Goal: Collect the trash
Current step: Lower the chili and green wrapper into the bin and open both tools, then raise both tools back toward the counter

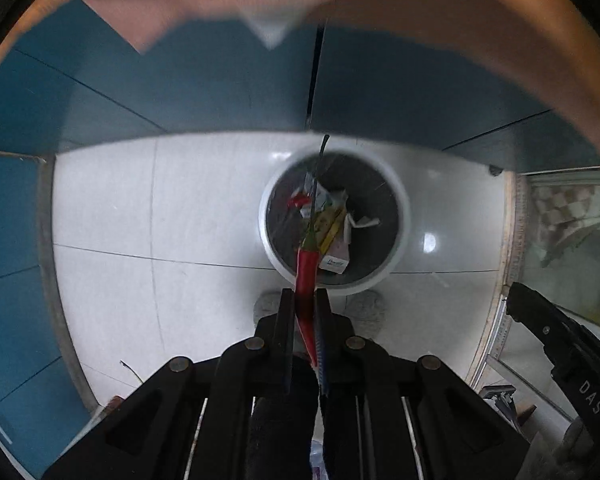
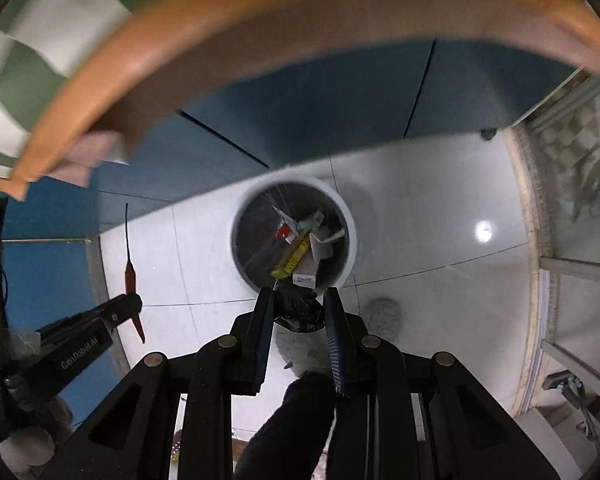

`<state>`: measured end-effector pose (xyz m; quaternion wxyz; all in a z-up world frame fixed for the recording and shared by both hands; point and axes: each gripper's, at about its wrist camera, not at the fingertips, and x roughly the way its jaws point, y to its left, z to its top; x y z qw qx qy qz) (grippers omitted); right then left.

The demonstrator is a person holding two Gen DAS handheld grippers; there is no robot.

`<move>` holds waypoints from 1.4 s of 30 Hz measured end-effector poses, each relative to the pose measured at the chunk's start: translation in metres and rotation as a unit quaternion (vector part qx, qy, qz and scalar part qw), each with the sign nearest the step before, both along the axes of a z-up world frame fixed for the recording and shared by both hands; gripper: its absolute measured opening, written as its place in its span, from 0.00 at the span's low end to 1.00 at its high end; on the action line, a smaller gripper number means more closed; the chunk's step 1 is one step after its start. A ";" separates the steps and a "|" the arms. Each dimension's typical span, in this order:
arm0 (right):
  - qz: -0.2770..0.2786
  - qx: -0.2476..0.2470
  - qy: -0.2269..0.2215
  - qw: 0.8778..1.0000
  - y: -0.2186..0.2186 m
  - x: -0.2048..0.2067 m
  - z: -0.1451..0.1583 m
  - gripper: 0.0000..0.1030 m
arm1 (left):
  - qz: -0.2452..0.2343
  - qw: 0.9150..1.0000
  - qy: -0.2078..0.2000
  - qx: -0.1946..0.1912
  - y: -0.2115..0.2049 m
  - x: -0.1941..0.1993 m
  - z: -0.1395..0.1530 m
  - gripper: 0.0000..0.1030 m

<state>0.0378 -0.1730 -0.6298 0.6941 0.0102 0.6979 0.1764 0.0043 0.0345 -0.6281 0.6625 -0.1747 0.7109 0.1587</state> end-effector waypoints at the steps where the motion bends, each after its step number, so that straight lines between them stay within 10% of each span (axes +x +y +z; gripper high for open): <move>1: 0.005 -0.002 0.004 1.000 0.003 0.003 -0.019 0.25 | 0.001 1.000 0.005 -0.002 0.001 0.001 -0.018 0.07; 10: 0.032 -0.002 0.035 0.999 0.024 0.015 -0.145 0.25 | 0.009 0.999 0.017 -0.038 0.010 0.004 -0.104 0.07; 17: 0.041 0.012 0.048 0.998 0.032 0.021 -0.184 0.26 | 0.016 0.999 0.009 -0.038 0.017 0.005 -0.118 0.09; 20: 0.043 0.016 0.056 0.997 0.034 0.020 -0.187 0.29 | 0.028 0.999 0.005 -0.043 0.020 0.002 -0.118 0.17; 24: 0.051 -0.004 0.047 0.998 0.033 0.018 -0.183 0.57 | 0.028 1.000 -0.005 -0.004 0.024 -0.002 -0.110 0.89; 30: 0.066 -0.086 -0.002 0.994 0.027 0.012 -0.170 1.00 | 0.026 0.999 -0.012 0.031 0.031 -0.008 -0.094 1.00; 42: 0.072 -0.105 -0.050 0.991 0.014 -0.002 -0.076 1.00 | 0.019 0.998 -0.014 0.059 0.024 -0.029 -0.011 1.00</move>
